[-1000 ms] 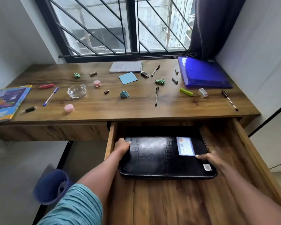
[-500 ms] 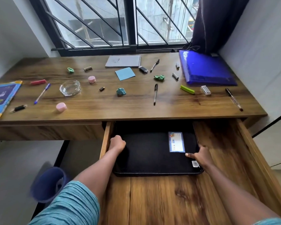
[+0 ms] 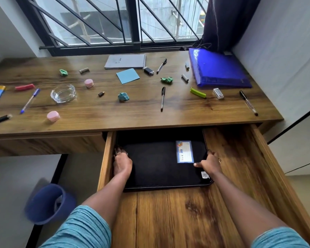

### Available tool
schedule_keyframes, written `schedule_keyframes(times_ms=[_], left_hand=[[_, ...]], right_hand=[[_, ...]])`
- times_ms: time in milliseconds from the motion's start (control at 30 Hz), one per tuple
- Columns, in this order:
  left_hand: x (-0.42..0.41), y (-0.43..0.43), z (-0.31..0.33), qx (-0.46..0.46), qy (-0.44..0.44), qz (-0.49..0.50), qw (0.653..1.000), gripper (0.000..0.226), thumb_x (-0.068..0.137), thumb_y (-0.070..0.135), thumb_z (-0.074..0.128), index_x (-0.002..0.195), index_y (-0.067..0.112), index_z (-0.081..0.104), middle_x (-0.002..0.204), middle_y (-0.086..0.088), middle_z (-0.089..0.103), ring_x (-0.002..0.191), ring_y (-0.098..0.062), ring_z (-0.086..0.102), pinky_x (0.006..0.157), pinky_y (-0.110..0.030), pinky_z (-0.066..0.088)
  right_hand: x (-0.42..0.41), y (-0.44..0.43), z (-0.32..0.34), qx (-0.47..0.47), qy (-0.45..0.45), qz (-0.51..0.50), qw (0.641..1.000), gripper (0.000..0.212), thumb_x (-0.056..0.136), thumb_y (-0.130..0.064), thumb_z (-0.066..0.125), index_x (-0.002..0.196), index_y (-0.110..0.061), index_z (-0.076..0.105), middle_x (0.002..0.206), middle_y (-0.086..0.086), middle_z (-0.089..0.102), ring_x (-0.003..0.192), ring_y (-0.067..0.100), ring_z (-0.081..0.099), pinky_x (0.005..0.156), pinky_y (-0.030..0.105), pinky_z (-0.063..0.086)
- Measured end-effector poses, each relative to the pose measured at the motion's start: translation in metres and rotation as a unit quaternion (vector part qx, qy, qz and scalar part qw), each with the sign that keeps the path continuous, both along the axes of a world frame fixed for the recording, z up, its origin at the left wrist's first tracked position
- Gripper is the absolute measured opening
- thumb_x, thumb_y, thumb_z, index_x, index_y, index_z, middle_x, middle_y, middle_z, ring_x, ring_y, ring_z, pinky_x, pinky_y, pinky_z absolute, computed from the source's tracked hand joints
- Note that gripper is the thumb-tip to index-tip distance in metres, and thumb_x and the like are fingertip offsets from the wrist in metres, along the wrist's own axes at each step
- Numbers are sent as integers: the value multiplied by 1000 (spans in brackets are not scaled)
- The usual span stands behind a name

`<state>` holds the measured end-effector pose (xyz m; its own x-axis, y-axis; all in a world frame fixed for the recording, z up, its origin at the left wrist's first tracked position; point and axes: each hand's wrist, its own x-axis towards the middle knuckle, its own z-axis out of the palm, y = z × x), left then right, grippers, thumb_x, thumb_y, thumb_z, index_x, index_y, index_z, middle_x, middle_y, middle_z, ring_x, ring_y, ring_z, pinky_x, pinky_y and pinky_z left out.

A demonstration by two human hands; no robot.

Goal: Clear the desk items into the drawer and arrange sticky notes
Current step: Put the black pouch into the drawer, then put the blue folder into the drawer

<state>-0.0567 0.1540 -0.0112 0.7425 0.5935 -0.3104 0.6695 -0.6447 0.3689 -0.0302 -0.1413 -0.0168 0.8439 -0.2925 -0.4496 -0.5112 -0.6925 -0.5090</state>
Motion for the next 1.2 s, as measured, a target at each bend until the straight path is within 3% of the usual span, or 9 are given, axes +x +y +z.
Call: schedule_keyframes(times_ms=[200,267,333,433,533,633,767,967,1200], left_hand=[[6,-1,-1,32,-26,-35,999,39,91,-1,35,125,-1,54,125,-20,55,111,-36,57,91,-42,51],[8,-4,1,60,-63,-81,993,40,93,2,36,129,2,53,129,-18,55,116,-35,55,94,-39,48],[11,-15,10,96,-140,-154,973,35,90,8,46,118,10,65,115,-15,67,100,-34,66,80,-37,53],[26,-40,29,152,-259,-282,911,23,70,23,51,71,23,75,67,2,72,50,-22,68,45,-24,51],[60,-71,59,141,-315,-312,885,11,63,17,64,65,24,73,55,1,66,42,-20,63,39,-19,46],[105,-109,90,38,-305,-261,915,17,79,9,65,89,19,75,80,-10,73,71,-31,70,61,-31,53],[176,-154,128,-30,-262,-219,940,30,90,14,48,113,17,68,112,-14,69,105,-31,63,87,-32,47],[282,-204,147,-61,-108,-207,970,36,93,9,41,122,-3,57,128,-23,58,120,-35,53,95,-32,42],[334,-230,142,-67,-43,-182,980,37,95,9,40,128,-7,47,134,-24,50,124,-36,48,97,-34,44]], right_hand=[[7,4,10,-51,49,41,997,67,76,-23,76,130,-2,43,143,16,32,132,37,33,105,39,34],[12,4,22,-76,94,73,990,61,75,-31,77,123,-3,52,137,15,43,127,34,42,98,35,40],[20,1,41,-94,121,97,983,51,75,-33,77,114,-5,60,127,14,56,118,31,54,88,29,45],[43,-10,65,-89,87,82,989,39,76,-25,75,107,-5,63,114,14,63,106,30,62,79,29,48],[76,-22,97,-44,7,58,997,18,79,-18,67,89,-4,65,91,13,65,82,27,65,66,28,49],[118,-34,126,-24,-95,43,994,13,81,-19,64,77,-6,65,78,10,62,76,27,63,59,26,41],[169,-45,146,-78,-201,49,975,23,84,-24,64,93,-3,69,92,15,68,92,30,65,65,27,41],[251,-61,134,-158,-267,120,943,32,87,-26,62,109,-3,63,115,18,58,109,35,56,86,37,49],[308,-72,113,-163,-252,257,919,39,87,-25,60,118,-2,56,120,19,57,117,33,51,98,37,40]])
